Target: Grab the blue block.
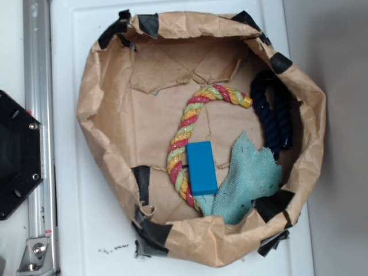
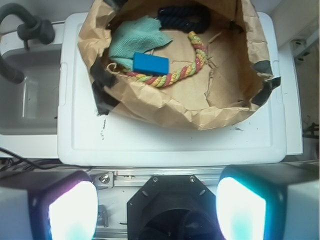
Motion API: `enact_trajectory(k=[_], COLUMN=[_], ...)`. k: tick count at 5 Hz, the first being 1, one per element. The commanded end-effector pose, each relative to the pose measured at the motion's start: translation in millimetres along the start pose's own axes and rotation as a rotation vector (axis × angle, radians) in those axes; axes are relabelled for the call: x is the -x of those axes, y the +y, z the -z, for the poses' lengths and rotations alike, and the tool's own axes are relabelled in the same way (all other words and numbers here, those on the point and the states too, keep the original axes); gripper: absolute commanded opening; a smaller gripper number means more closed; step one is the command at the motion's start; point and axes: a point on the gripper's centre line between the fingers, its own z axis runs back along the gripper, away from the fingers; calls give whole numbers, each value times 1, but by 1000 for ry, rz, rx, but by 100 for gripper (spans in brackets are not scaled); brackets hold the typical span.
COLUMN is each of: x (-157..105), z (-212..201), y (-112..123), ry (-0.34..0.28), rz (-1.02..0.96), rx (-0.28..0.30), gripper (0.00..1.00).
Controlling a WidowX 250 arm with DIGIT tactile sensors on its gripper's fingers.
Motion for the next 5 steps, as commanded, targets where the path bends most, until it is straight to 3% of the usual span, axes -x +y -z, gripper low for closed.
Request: enact_trajectory(k=[1, 2, 3, 4, 5], x=[0, -48, -92, -115, -111], z=[0, 24, 56, 96, 134], y=[0, 10, 15, 17, 7], ry=[0, 14, 32, 63, 86], rz=[0, 221, 381, 615, 840], rx=[0, 45, 28, 46, 78], gripper=[100, 100, 100, 100, 100])
